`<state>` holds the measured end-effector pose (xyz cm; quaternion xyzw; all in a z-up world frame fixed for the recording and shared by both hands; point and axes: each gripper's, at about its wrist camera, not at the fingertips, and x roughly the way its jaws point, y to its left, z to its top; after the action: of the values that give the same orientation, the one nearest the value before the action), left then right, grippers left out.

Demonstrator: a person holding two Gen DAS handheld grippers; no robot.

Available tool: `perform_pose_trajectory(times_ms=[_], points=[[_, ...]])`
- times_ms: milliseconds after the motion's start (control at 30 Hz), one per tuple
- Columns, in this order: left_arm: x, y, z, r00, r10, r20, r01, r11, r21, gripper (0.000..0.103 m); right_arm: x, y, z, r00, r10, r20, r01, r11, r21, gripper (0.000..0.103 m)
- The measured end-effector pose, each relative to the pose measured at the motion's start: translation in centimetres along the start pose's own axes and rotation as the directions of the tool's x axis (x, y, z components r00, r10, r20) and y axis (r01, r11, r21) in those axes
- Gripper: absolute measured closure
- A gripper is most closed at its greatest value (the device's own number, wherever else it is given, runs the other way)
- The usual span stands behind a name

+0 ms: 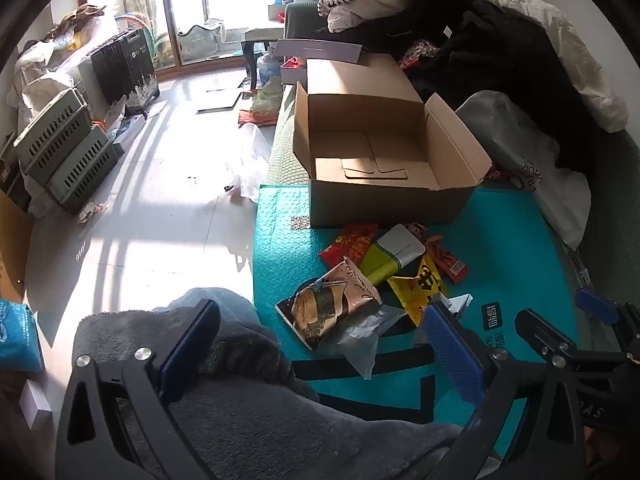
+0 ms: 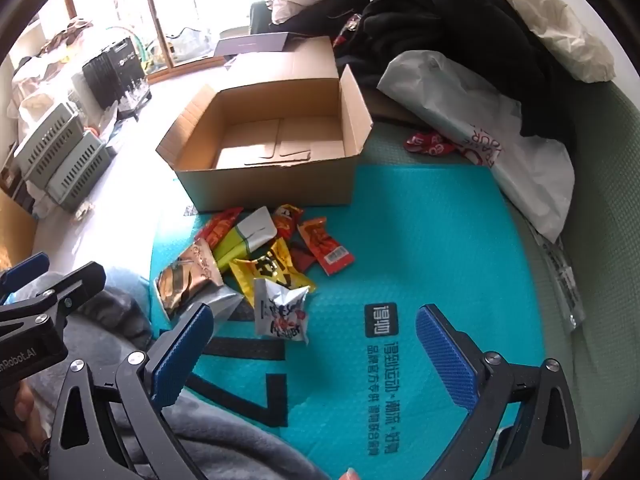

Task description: Organize snacks

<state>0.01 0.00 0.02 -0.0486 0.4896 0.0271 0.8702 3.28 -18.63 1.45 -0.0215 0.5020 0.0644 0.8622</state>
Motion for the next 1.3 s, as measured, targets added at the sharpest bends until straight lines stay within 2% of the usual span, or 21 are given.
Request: perform_pose_trajectory(times_ms=[333,1300], points=[[-0.7,0.4,0.6,1.000,-0.029,0.009,0.029,0.999,-0.013,0.000,-0.5,0.1,0.5,1.000,-0.001,0.008,0.001,1.000,-0.003,0.000],[-1.2,1.3,0.2,0.999,-0.045,0.025,0.046,0.999,-0.024,0.000,-0.9,0.8,0.9,1.000,0.008,0.024,-0.007,0.999,-0.032,0.000]])
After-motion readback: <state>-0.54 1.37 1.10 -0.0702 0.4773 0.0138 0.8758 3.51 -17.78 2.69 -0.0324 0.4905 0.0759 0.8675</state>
